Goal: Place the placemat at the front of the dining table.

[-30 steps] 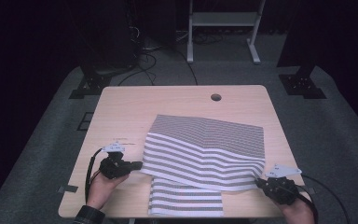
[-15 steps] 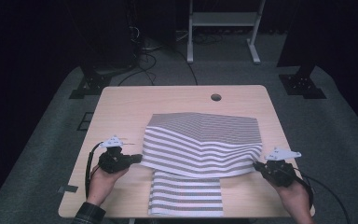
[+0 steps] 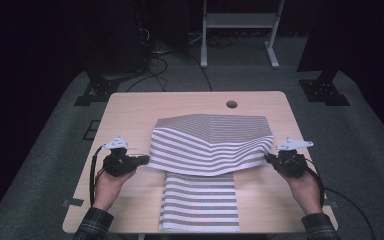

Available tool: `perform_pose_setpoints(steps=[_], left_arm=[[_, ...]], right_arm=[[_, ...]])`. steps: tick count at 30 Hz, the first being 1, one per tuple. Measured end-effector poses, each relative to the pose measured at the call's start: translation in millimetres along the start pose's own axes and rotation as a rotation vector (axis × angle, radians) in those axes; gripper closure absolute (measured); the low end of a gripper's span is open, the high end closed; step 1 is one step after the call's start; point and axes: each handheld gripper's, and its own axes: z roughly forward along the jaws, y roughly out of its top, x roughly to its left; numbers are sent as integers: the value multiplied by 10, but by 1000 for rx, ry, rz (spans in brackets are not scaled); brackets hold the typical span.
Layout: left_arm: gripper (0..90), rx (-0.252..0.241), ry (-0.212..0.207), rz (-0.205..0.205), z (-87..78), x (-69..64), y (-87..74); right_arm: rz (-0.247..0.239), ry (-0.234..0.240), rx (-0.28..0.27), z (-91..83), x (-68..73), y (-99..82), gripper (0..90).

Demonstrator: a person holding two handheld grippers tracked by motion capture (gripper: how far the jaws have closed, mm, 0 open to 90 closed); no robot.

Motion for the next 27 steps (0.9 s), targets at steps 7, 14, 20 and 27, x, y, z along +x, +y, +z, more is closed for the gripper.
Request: perform_pose_setpoints(steps=[7, 14, 20, 27], left_arm=[[900, -29, 21, -17, 43, 132, 114], [900, -46, 39, -18, 117, 249, 225], [900, -65, 59, -28, 164, 380, 343], [900, -77, 74, -36, 239, 509, 470]], right_arm=[[3, -12, -20, 166, -102, 227, 873], [-2, -23, -21, 313, -164, 433, 873], [30, -14, -12, 447, -293, 553, 873], [59, -14, -4, 580, -435, 627, 873]])
